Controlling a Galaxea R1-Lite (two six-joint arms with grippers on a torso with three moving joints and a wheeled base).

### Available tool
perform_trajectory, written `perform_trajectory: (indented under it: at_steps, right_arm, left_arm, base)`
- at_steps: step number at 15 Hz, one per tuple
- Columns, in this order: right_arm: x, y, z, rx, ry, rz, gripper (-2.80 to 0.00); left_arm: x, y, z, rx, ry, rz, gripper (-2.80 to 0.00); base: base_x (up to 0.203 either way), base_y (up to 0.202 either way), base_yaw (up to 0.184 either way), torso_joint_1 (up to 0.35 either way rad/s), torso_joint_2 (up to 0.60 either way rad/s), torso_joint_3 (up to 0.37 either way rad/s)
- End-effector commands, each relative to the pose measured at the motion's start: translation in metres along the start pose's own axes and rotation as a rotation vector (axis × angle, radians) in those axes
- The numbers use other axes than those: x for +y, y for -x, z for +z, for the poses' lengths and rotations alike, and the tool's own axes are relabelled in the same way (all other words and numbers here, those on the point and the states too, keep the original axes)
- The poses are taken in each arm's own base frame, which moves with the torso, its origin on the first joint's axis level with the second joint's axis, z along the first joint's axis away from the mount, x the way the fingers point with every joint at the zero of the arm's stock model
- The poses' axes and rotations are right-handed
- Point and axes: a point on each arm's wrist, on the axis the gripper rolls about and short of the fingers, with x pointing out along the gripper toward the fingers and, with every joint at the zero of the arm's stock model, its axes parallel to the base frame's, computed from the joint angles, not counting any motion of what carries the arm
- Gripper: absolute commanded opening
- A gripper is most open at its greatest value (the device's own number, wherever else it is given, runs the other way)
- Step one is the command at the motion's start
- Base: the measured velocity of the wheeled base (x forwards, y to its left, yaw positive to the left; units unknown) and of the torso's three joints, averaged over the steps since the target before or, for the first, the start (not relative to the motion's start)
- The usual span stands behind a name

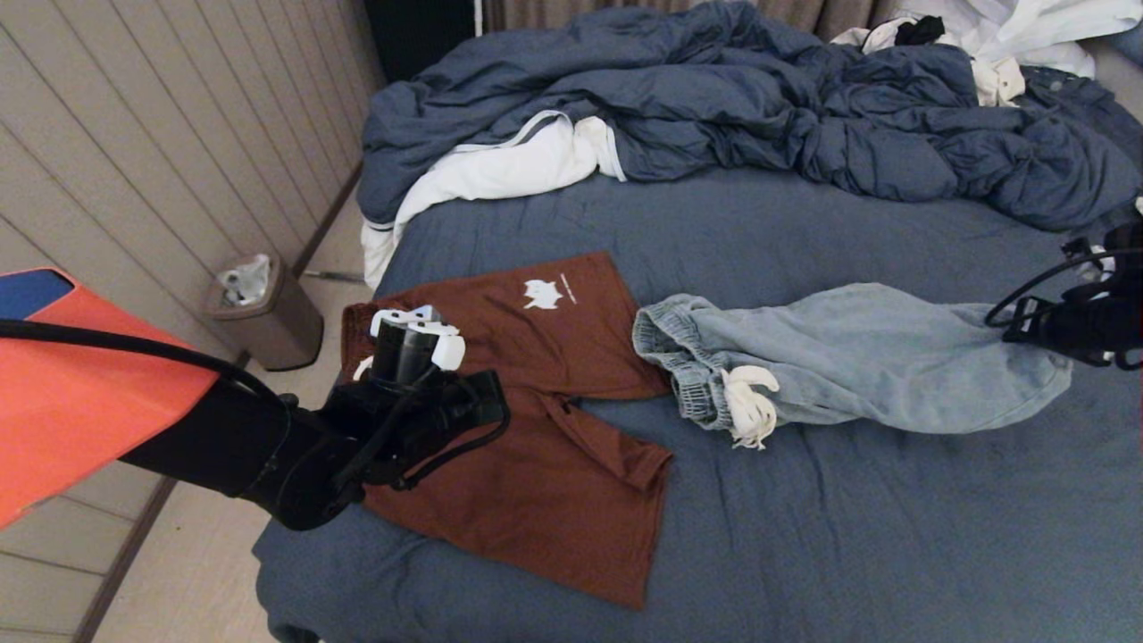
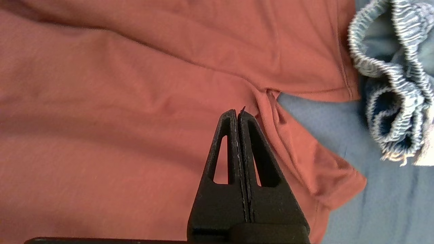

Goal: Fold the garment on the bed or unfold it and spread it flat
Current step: Fold the blue shorts

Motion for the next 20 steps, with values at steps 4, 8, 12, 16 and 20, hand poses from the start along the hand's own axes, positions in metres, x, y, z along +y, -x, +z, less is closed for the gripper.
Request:
perform_trajectory:
  at_steps: [4,8,12,16,20]
  right_arm:
    - [0.069,0.064,0.022,-0.101,0.109,0.114,-2.8]
    - [0.188,0.105,-0.001,-0.095,0.264,0.351,-2.8]
    - [0.283,0.124,-0.048,-0.065,0.452,0.446,-2.8]
    - [0.33,0.118,-0.1,0.024,0.578,0.463,-2.8]
    - [0.333,0.11,-0.132,0.086,0.622,0.465,-2.8]
  left_arm:
    - [-0.001,0.01,0.001,-0.005,0.013,-0.011,-2.8]
    - [0.002,0.014,-0.003,-0.013,0.015,-0.022,-2.8]
    - [0.003,0.018,-0.016,0.004,0.003,-0.038,-2.8]
    - [-0.005,0.022,-0.034,0.039,-0.016,-0.068,-2.8]
    - [-0.01,0.022,-0.049,0.061,-0.031,-0.092,-2.8]
  base:
    - [0.0,0.0,0.0,0.0,0.0,0.0]
    - [0.0,0.0,0.0,0.0,0.0,0.0]
    - [0.0,0.0,0.0,0.0,0.0,0.0]
    - [0.0,0.0,0.0,0.0,0.0,0.0]
    - [0.0,0.0,0.0,0.0,0.0,0.0]
